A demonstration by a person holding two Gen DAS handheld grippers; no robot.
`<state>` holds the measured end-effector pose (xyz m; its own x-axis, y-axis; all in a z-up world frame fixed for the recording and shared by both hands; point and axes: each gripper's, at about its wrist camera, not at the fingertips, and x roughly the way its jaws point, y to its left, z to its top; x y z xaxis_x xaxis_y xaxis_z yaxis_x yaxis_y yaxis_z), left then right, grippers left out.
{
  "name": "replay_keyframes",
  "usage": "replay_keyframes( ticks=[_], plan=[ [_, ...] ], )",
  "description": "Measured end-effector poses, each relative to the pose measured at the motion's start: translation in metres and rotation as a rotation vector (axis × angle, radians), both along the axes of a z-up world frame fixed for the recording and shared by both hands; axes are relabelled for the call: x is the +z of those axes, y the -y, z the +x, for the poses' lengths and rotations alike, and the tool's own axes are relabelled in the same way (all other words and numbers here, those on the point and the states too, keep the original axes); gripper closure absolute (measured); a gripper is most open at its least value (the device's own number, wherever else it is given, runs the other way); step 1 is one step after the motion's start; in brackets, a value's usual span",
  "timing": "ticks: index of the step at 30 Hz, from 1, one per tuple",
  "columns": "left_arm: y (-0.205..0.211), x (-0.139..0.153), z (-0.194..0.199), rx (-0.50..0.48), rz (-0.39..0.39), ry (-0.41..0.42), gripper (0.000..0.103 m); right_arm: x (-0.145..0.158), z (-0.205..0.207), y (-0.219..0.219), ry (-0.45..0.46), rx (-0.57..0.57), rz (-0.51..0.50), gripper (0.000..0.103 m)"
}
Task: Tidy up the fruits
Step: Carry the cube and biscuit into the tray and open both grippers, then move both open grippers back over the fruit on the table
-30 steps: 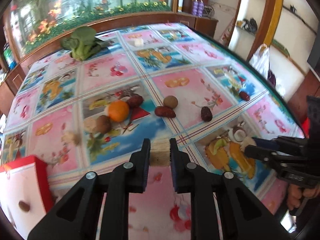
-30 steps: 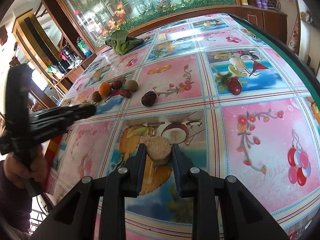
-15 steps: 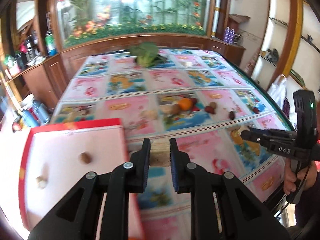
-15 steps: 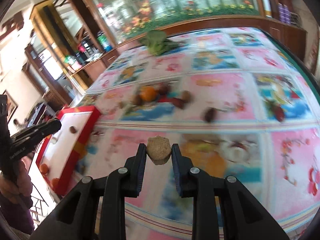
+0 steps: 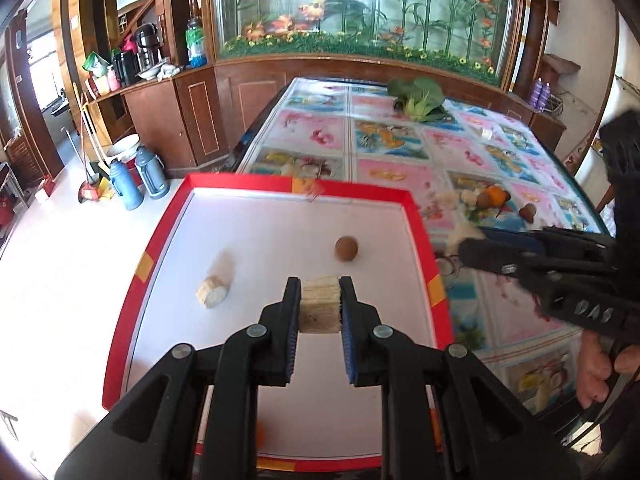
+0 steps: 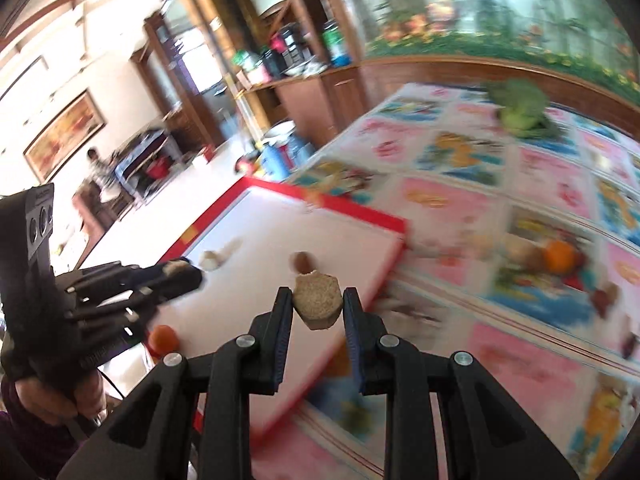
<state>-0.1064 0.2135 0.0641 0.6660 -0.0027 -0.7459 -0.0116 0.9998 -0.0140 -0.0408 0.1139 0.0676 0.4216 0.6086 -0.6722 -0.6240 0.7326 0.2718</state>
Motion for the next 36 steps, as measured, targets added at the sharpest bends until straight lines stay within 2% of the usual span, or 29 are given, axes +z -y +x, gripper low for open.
replay_keyframes(
  ticks=[2,7,16,18,21,22,26,36],
  plan=[
    [-0.004,-0.009,0.003,0.005,0.001,-0.031,0.083,-0.013,0.003,-0.020,-0.046,0.025,-0.017,0.079],
    [-0.011,-0.023,0.005,0.021,0.024,-0.062,0.083,-0.033,0.004,-0.041,-0.087,0.035,-0.058,0.079],
    [-0.019,-0.043,0.010,0.062,0.052,-0.132,0.082,-0.048,0.008,-0.052,-0.124,0.040,-0.098,0.078],
    [-0.021,-0.045,0.011,0.075,0.047,-0.143,0.079,-0.048,0.007,-0.050,-0.122,0.042,-0.099,0.064],
    [-0.024,-0.041,0.007,0.105,0.062,-0.137,0.047,-0.039,0.004,-0.038,-0.098,0.027,-0.044,0.062],
    [-0.024,-0.038,0.005,0.109,0.062,-0.118,0.044,-0.037,0.002,-0.032,-0.095,0.030,-0.018,0.062],
    [-0.018,-0.024,-0.004,0.106,0.067,-0.071,0.043,-0.027,-0.008,-0.010,-0.057,0.002,0.031,0.061],
    [0.035,-0.009,-0.017,-0.006,0.080,-0.048,0.043,-0.026,-0.042,0.041,-0.019,-0.031,-0.007,0.060]
  ],
)
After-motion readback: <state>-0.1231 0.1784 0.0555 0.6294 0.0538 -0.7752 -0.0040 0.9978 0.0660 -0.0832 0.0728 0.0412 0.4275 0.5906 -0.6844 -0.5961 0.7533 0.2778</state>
